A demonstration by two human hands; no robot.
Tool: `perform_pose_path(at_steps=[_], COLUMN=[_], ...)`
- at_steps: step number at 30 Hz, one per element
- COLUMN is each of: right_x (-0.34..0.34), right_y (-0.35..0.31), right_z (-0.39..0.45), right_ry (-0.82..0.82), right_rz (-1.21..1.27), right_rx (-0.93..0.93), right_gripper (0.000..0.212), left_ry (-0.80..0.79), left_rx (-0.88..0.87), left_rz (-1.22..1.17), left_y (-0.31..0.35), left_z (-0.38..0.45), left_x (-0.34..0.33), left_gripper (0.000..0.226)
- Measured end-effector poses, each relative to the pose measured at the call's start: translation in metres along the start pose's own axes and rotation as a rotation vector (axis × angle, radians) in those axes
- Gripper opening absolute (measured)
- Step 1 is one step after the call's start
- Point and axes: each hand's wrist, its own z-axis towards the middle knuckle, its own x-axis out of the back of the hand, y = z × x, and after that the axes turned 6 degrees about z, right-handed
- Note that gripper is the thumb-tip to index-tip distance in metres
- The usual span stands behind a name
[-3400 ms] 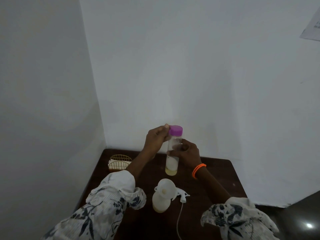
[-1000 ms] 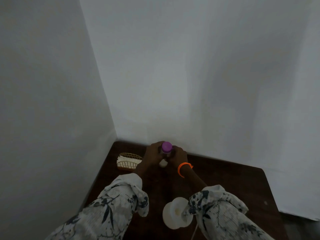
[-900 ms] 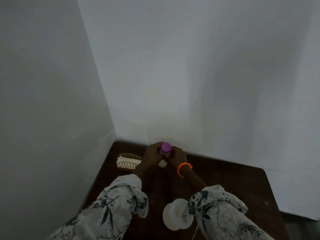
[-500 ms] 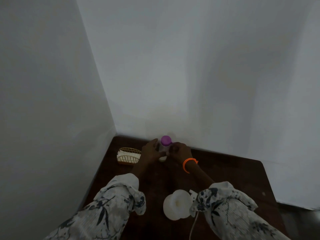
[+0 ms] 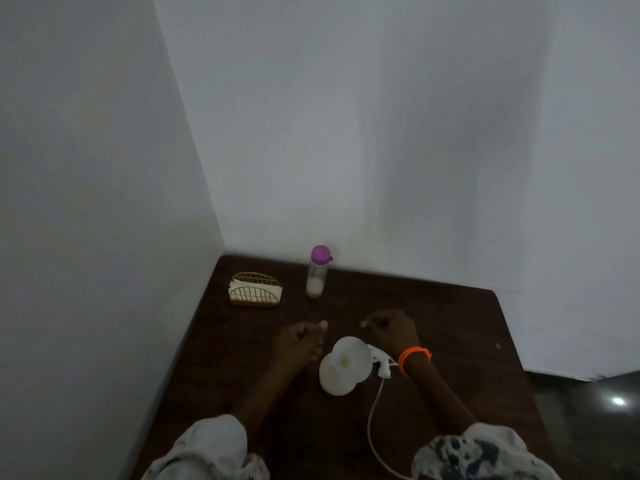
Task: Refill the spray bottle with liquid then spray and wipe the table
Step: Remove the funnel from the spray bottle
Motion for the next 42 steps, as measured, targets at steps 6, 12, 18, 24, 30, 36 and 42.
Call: perform_pose_path(at_steps=[6,12,18,24,30,36,42], right_x=[-0.012,-0.018,-0.027,-0.029,-0.025,0.0,0.018], right_y=[0.014,0.007,0.01,0.01,0.006,-0.011,-0.025], right_z=[-0.042,-0.059,-0.071,-0.075,-0.074,-0.069,-0.054], right_ry=[0.037,0.163,0.269,0.264,0.196,-0.003,-0.048], right_rz=[0.09,0.274,0.339,0.364,0.486,0.797,0.848], right_rx=[-0.057,-0.028,-0.023,-0.038,-0.078,-0.156,-0.092], right_gripper=[0.015,0.006,0.016,0.013,0.009,0.013,0.016], left_ry=[-0.072,-0.071,-0.068,-0.133,-0.188,-0.268,-0.338], left_rx=[0.011,-0.017,-0.004,0.037,0.181,0.182,0.088], left_rz=[-0.041,-0.086,-0.085,-0.138,-0.141,-0.251,-0.315], left_y=[-0.019,-0.015,-0.016,-0.018,-0.011,0.013,0.047], left_z=[-0.02,-0.025,-0.028,-0.028,-0.026,-0.032,-0.023], left_x=[0.002,0.003,0.001,0.001,0.01,0.021,0.028], left_gripper=[0.008,0.014,0.008,0.014,0.018,0.021,0.024])
